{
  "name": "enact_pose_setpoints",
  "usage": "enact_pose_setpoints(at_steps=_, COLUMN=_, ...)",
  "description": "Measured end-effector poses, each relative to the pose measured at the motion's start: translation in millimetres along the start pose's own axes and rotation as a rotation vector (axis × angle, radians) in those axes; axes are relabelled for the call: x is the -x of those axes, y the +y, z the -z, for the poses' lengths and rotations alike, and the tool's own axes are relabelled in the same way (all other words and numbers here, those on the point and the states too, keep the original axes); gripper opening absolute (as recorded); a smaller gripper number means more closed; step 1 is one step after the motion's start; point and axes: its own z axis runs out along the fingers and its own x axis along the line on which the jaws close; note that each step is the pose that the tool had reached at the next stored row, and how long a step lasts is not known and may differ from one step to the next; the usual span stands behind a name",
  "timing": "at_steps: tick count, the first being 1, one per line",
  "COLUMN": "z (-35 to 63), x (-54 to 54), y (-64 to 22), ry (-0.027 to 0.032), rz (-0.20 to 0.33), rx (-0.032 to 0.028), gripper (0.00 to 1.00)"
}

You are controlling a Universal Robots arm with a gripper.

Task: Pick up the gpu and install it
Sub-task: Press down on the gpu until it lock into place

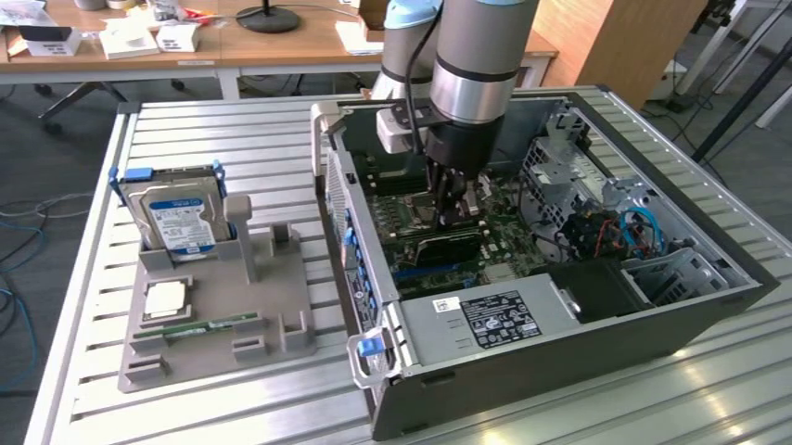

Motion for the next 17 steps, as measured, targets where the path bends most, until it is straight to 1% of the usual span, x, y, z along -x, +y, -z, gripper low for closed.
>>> enact_pose_setpoints(at_steps=8, z=-6.1, x=0.1, y=0.2, ry=-0.0002, rz=0.000, rx=-0.0001, gripper=0.10)
enact_pose_setpoints(at_steps=17, z=-8.4, x=0.1, y=0.3, ry=0.0002, rz=0.000, rx=0.0001, gripper=0.10)
